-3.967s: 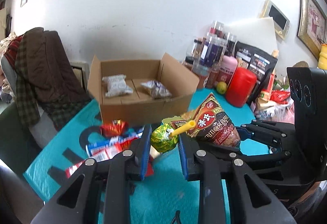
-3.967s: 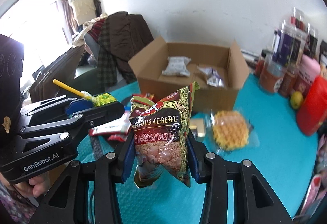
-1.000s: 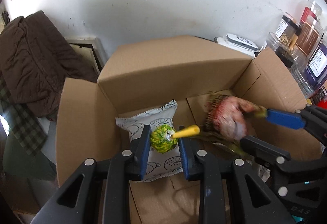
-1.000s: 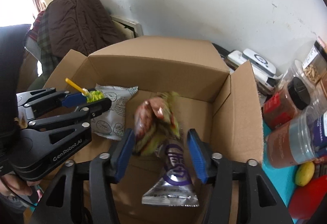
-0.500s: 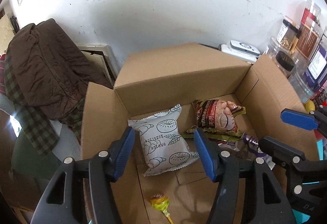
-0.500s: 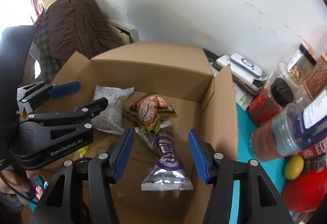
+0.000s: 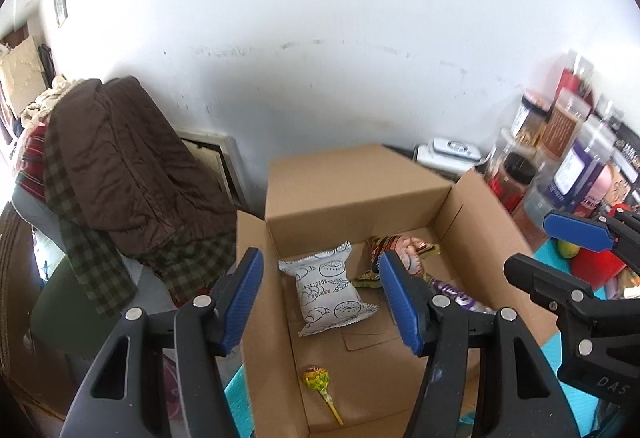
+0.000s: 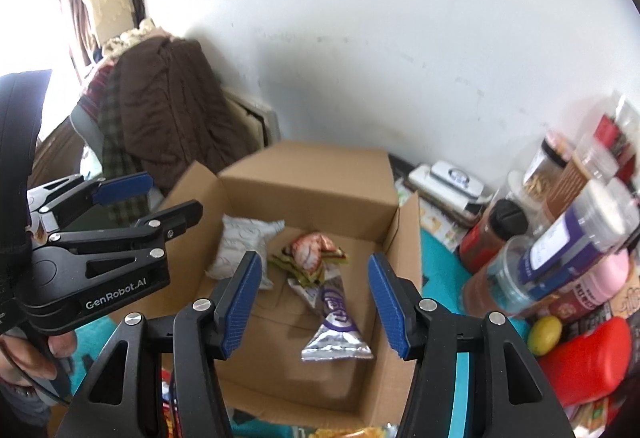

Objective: Organize snacks
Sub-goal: 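Withdraw both tools from the box back over the remaining snacks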

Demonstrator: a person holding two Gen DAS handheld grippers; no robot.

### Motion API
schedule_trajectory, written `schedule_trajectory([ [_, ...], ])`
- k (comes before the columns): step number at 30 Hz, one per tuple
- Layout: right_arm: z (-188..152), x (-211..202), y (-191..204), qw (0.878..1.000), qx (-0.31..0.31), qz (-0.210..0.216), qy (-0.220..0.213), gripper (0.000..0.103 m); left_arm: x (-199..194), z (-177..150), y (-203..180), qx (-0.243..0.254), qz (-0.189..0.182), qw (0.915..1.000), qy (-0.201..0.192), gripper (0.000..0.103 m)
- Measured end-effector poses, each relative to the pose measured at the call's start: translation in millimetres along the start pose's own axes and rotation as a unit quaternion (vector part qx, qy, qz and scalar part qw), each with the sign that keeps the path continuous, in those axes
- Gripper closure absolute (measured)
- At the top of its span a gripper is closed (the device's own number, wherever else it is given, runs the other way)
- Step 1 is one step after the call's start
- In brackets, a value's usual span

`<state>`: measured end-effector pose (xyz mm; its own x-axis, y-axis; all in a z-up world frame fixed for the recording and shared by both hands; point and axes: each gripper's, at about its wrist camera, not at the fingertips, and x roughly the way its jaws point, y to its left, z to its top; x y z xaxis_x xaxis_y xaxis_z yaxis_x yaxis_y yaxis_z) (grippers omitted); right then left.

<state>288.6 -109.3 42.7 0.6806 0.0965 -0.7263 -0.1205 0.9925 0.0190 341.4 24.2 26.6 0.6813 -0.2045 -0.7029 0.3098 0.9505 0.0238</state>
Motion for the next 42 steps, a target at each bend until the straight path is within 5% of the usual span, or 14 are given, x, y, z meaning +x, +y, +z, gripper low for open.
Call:
schedule_trajectory([
  [16, -8.5, -96.1, 29.1, 0.996, -0.014, -0.015, -0.09, 0.047, -106.6, -10.6, -2.4, 0.002, -0.004, 0.9965, -0.083, 0.043],
  [19, -15.1, -111.2, 32.7, 0.995, -0.015, -0.013, -0.102, 0.047, -124.5, -16.6, -2.7, 0.003, -0.003, 0.9953, -0.096, 0.03],
  [28, -42.1, -156.8, 43.2, 0.991, -0.013, -0.008, -0.135, 0.031, -170.7, -41.4, -8.7, 0.008, -0.02, 0.9923, -0.122, 0.022],
  [42, -95.4, -200.7, 58.5, 0.987, -0.016, -0.007, -0.158, 0.023, -208.4, -96.9, -21.0, 0.023, -0.046, 0.9899, -0.132, 0.018],
])
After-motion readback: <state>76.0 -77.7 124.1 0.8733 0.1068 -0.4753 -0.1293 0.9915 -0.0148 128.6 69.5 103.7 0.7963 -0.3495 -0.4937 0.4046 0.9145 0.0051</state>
